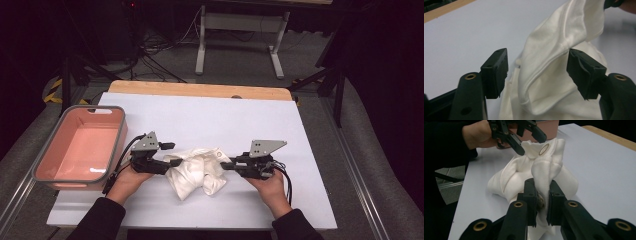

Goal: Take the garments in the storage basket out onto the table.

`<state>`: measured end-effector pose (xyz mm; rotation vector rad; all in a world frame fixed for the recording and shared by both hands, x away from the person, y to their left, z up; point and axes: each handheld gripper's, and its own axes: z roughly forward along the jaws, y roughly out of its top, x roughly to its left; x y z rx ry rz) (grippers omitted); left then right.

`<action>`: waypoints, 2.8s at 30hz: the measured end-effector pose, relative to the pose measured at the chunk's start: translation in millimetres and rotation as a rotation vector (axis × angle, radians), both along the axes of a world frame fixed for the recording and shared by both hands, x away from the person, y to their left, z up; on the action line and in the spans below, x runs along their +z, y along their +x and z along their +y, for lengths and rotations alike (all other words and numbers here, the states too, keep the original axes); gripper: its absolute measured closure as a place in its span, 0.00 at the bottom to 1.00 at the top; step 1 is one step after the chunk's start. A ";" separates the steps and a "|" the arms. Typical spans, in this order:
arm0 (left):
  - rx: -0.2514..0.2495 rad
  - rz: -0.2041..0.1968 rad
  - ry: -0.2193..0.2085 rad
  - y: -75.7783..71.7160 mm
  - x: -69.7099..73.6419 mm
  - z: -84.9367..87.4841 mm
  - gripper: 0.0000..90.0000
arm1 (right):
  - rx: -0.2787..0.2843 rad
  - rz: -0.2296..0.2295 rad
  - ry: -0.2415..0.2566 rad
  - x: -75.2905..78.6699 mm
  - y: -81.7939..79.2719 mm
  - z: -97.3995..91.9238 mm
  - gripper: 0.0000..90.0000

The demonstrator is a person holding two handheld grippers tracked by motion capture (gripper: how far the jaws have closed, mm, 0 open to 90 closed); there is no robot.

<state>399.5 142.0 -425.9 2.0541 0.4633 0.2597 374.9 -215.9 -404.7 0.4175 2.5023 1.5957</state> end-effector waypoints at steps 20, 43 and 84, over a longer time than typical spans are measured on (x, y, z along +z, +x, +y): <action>-0.060 0.077 -0.087 -6.3 17.4 12.7 0.97 | -0.004 -0.014 0.018 6.8 1.8 -7.4 0.89; -0.205 0.066 -0.348 -18.6 46.8 11.5 0.97 | 0.038 -0.078 0.172 24.3 -1.2 -22.8 0.89; -0.275 -0.117 -0.363 -28.7 143.8 17.5 0.97 | 0.081 -0.333 0.179 144.0 -28.0 -30.2 0.90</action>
